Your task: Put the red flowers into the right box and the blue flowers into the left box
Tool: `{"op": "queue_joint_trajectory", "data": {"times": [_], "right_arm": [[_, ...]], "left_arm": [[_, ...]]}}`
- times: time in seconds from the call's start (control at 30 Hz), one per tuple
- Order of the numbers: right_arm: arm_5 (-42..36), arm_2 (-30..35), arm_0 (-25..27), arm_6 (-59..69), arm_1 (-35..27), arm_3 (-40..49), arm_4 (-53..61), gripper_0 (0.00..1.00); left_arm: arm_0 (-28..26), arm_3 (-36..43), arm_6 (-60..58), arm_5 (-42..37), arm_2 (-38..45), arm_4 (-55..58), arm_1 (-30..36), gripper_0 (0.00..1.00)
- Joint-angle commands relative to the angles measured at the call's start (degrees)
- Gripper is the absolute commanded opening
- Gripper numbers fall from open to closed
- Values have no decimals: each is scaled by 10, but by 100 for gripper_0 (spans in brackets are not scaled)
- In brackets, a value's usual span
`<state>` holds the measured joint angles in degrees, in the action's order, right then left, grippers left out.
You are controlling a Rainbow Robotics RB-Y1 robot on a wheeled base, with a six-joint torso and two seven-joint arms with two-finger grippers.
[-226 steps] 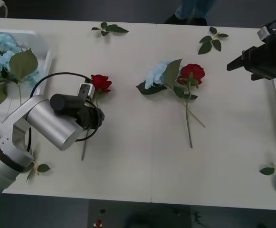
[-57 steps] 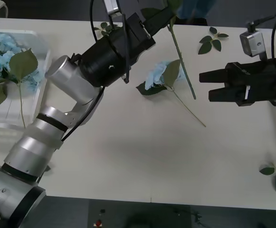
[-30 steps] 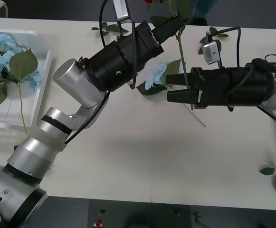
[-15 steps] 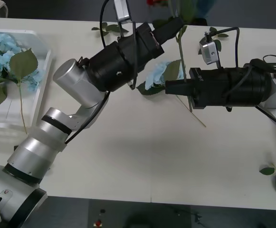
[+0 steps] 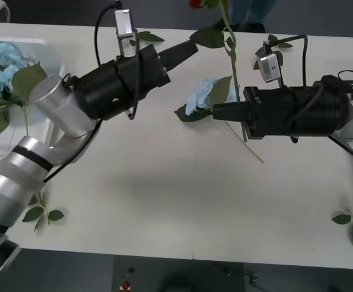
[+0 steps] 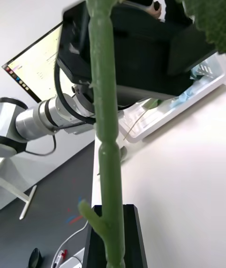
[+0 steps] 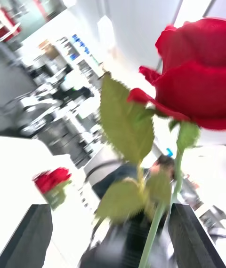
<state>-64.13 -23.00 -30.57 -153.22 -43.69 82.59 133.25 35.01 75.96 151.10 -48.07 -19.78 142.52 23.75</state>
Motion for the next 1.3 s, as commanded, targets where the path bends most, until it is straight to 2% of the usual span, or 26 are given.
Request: {"op": "queue_joint_trajectory", "data": {"times": [0.03,0.17,0.37,0.6,0.83,0.93,1.07,1.3], "right_arm": [[16,1,-12,-14,-54,2,9,0],[32,1,-12,41,-126,-3,8,0],[43,0,-12,161,-265,-43,-47,0],[27,-3,-12,295,-367,-112,-173,0],[45,-57,-12,403,-413,-154,-272,0],[75,-99,-12,448,-423,-165,-299,0],[124,-148,-12,499,-426,-187,-316,0],[170,-180,-12,517,-423,-231,-317,0]], "left_arm": [[-24,6,39,-17,-11,4,82,71],[-43,5,39,-27,2,3,135,71],[-36,-4,39,-70,49,-108,174,71],[14,-4,-187,-179,147,-320,165,71],[53,-4,-296,-300,216,-457,155,71],[49,-4,-291,-338,227,-508,155,71],[23,-4,-203,-345,227,-544,156,71],[-29,-4,-27,-274,180,-483,161,72]]}}
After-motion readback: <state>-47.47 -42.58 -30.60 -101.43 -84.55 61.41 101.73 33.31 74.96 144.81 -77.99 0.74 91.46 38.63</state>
